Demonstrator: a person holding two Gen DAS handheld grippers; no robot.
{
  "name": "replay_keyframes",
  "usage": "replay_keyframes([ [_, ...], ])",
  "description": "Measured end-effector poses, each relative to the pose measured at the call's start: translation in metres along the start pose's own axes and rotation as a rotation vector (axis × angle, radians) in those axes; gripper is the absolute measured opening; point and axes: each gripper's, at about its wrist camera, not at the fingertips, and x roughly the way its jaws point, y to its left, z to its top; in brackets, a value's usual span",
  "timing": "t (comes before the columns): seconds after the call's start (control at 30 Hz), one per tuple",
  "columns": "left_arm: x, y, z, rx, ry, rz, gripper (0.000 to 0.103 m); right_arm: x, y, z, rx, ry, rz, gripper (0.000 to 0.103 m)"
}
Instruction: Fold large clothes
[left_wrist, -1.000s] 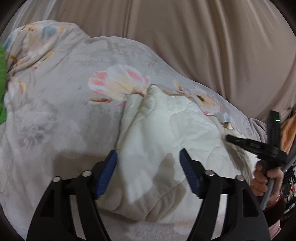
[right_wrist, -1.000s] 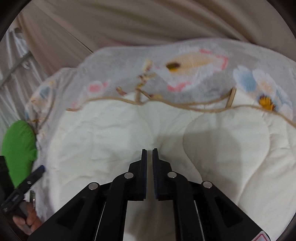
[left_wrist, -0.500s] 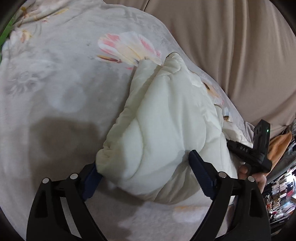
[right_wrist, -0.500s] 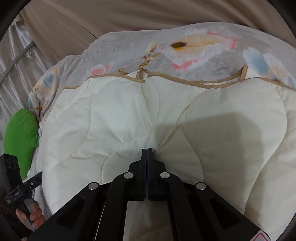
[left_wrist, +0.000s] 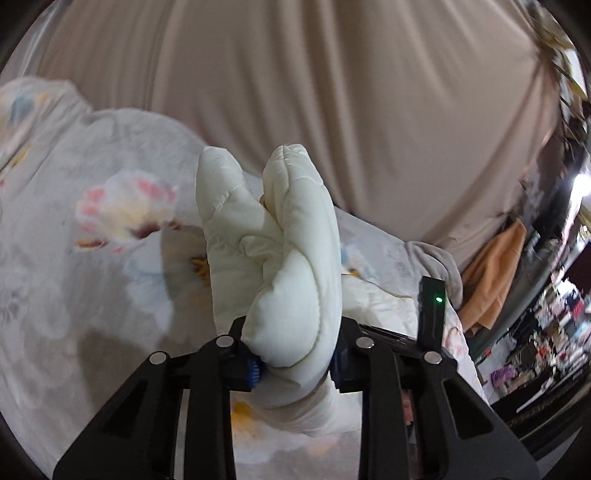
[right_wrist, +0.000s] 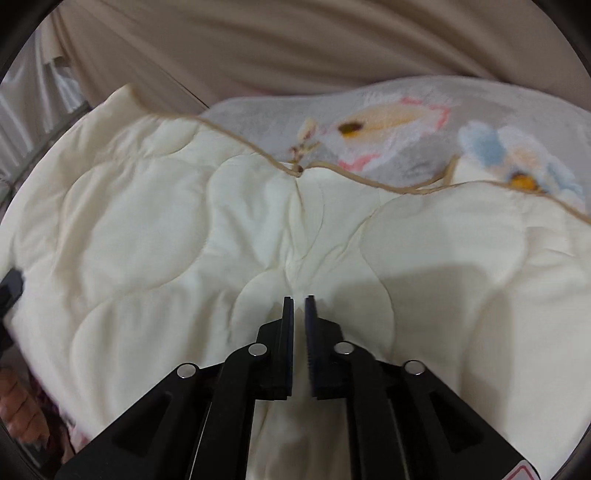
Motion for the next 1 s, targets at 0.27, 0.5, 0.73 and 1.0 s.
replay_keyframes([
  [0.27,0.009,-0.047,-0.009,0.084,0.002,-0.041,0.024,-0.036,0.001,-0.068,-0.021,0.112,0.113,0.011],
  [0.5,0.026,-0.105,-0.023,0.207,0.022,-0.017,0.023,0.007,-0.004,-0.086,-0.005,0.122,0.138,0.0],
  [0.73,0.075,-0.176,-0.044,0.36,0.081,-0.033,0.022,-0.054,-0.03,-0.09,0.027,0.076,0.109,0.0],
  [1.0,0.157,-0.197,-0.088,0.423,0.229,-0.014,0.021,-0.142,-0.124,-0.128,0.182,-0.089,-0.056,0.008],
])
